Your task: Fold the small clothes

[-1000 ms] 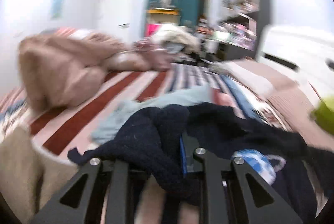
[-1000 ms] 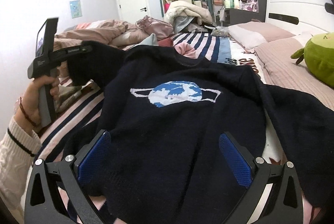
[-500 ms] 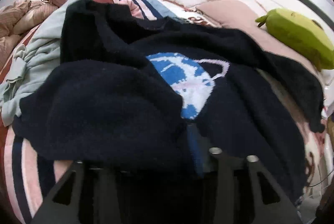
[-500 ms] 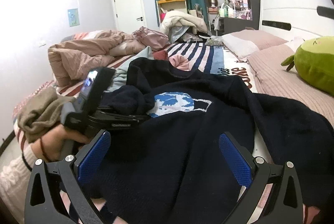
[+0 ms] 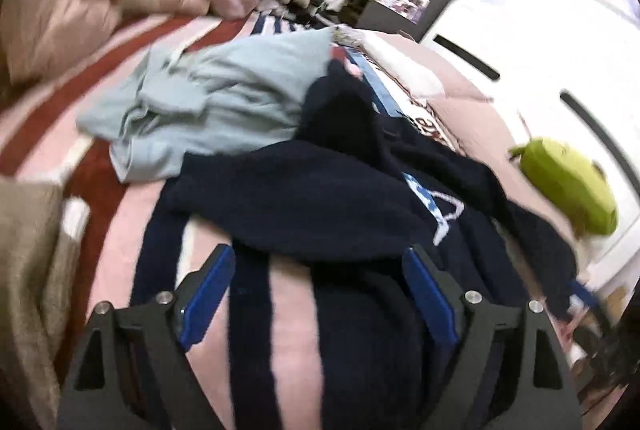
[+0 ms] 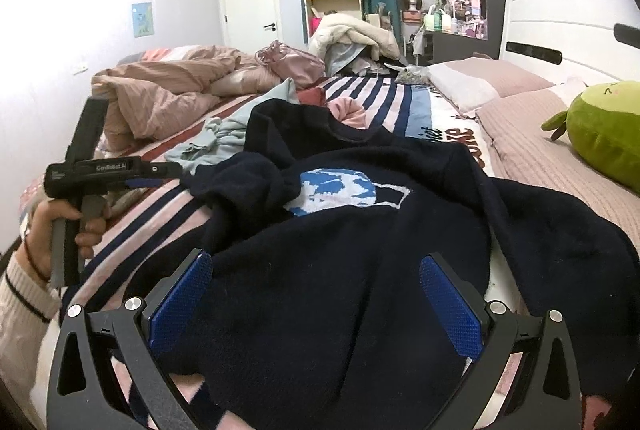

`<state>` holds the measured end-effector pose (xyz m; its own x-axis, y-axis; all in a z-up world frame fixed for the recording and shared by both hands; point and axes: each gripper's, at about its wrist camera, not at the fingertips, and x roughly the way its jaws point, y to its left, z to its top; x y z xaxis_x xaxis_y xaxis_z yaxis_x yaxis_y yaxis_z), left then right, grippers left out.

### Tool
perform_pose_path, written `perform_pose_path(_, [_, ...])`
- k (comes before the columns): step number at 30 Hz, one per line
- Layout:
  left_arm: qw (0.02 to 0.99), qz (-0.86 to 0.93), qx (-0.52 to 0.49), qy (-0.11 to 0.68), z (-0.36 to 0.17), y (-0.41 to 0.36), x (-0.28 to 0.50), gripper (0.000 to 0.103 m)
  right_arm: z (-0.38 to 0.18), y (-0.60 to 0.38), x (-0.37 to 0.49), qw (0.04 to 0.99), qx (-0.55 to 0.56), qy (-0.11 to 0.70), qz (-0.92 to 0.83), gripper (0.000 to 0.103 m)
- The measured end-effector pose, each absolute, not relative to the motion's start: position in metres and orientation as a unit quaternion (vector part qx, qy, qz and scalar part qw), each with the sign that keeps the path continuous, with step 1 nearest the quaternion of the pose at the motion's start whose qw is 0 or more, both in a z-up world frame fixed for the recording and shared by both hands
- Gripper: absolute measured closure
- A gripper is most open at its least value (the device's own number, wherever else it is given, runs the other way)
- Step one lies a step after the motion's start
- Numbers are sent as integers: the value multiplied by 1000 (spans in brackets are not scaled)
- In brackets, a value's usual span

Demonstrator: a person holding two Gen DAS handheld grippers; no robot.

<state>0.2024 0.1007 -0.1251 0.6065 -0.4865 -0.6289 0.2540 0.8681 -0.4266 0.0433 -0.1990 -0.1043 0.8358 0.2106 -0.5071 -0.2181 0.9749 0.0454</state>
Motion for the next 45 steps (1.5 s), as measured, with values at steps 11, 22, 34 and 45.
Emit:
perform_pose_path(11, [843,-185,-254,436,-182,123,254,26,-127,-225,74,944,59,313,85,0])
perform_pose_path(22, [869,-177,-226,404,-146,104,258,97,-126,-213,79,943,63,310,106,0])
perform_pose_path(34, [800,-436,-134,390,-86,-58,192,97,-108,-243,57,955,93,273,64,0])
perform_pose_path(45, [797,-413,-97,430,-104,-45,150,36,-111,-264,53,949,115,288,52,0])
